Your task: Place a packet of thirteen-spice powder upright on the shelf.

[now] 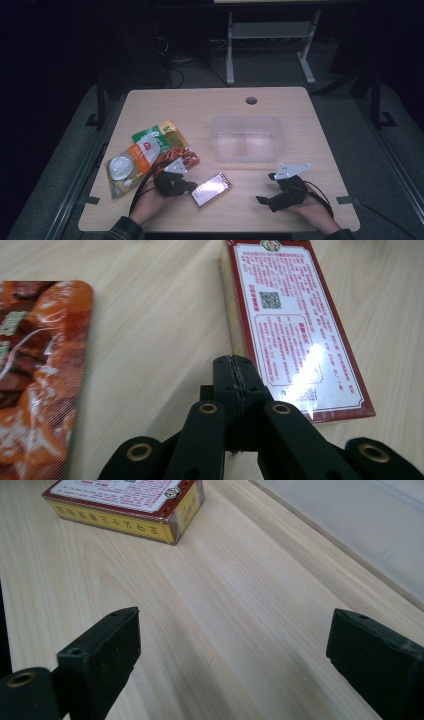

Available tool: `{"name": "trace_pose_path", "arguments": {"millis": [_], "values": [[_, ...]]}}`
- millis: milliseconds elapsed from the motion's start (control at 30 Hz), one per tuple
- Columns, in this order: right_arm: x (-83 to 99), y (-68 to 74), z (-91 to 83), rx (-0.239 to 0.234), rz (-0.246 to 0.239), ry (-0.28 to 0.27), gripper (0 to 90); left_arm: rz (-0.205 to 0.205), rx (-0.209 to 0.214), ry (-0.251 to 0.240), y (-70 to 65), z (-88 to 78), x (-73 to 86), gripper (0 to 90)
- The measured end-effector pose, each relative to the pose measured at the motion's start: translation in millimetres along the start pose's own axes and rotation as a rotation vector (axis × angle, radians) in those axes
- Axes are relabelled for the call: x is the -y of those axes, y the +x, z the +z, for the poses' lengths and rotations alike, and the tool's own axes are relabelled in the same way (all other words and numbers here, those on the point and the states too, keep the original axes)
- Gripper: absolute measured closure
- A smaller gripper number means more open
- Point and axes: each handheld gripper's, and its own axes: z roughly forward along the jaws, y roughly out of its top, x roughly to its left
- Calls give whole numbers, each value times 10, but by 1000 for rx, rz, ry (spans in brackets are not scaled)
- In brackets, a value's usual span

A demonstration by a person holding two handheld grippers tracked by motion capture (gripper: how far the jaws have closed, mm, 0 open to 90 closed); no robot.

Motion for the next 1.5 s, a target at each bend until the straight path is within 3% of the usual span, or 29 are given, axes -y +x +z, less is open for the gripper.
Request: {"name": "trace_pose_path", "arguments": {"millis": [67,167,367,500,667,800,867,1100,1267,1500], "values": [[0,-1,0,-1,0,-1,68,-37,-16,-37,9,-81,-4,856],[1,-3,0,1,0,3,68,-51,-11,-56,-13,-142,-6,778],[-2,-3,1,0,0,6,69,-68,-23,-94,-272,-267,-8,487],[1,-1,1,1,-4,7,69,-18,-56,-42,-448,-211,27,355],[-3,2,8,-1,-11,8,69,-2,-77,-25,-536,-111,52,259],[-6,1,23,-3,-19,10,70,11,-100,-8,-501,-44,62,243],[-7,2,24,-2,-16,13,70,0,-93,-1,-491,2,73,239],[-7,3,24,1,-16,12,70,27,-93,31,-503,95,69,253],[-10,6,24,0,-10,16,70,14,-91,37,-483,133,78,262],[-11,7,26,2,-11,18,71,46,-109,43,-519,166,58,281]]}}
